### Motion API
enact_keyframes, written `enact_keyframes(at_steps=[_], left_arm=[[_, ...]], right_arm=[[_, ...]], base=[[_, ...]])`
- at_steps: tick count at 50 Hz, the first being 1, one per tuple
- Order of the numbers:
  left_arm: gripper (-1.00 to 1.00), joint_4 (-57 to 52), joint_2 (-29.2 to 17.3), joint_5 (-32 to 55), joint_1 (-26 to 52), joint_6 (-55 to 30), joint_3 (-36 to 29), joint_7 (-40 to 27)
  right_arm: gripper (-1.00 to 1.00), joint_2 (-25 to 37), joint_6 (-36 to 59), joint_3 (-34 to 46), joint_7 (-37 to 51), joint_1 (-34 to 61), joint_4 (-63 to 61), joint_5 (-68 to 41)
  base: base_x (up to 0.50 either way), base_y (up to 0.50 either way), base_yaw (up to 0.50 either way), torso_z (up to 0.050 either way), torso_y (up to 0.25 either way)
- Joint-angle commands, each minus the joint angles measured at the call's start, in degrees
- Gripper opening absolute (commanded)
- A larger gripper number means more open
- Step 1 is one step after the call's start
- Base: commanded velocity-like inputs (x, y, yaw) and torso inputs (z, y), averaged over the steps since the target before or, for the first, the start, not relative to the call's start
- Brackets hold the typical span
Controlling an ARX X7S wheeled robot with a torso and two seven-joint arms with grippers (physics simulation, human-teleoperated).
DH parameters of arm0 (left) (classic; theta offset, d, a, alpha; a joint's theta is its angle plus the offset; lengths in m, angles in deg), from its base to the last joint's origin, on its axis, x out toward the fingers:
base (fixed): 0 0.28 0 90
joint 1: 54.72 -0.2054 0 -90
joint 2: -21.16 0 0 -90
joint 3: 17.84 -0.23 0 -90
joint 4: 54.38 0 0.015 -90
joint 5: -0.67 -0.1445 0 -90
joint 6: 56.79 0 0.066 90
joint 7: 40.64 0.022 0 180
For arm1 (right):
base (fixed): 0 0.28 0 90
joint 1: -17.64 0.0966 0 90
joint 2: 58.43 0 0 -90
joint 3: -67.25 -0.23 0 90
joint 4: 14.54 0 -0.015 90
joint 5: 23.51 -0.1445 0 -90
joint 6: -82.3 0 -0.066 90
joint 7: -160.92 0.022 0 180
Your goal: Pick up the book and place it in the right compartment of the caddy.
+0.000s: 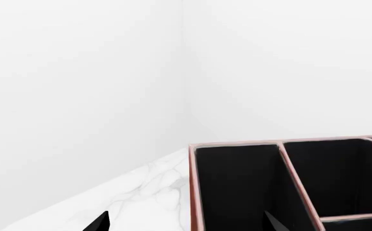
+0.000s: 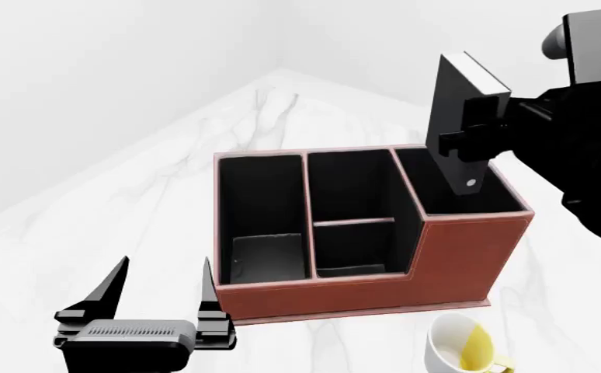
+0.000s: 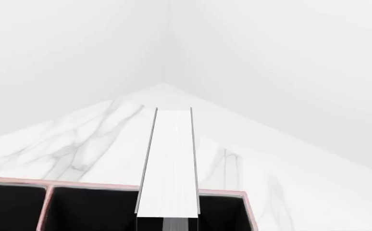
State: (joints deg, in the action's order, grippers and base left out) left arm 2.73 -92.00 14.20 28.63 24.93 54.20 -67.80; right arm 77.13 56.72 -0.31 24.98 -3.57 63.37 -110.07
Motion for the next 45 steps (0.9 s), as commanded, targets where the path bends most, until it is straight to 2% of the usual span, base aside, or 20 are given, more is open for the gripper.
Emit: enact_keyframes(at_steps=[1,26,45], left_arm=[[1.00,0.22,-0.09,0.05,0.12,0.08,-0.09,-0.14],[1.00,0.11,-0.37,0.19,0.23,0.01,-0.41,-0.43],[1.00,0.22,-0.58,0.34,0.18,0.25,-0.53,-0.64]], right_arm=[[-1.00,-0.63,-1.33,0.56,-3.19,0.79,2.41,6.59],[-1.00,-3.08,-4.96,4.09,-9.25,1.41,8.30,13.78],[-1.00,-3.93,-6.13,5.47,-10.58,1.10,9.97,15.77]], base=[[0.00,0.00,0.00,0.000,0.000],[0.00,0.00,0.00,0.000,0.002],[0.00,0.00,0.00,0.000,0.002]])
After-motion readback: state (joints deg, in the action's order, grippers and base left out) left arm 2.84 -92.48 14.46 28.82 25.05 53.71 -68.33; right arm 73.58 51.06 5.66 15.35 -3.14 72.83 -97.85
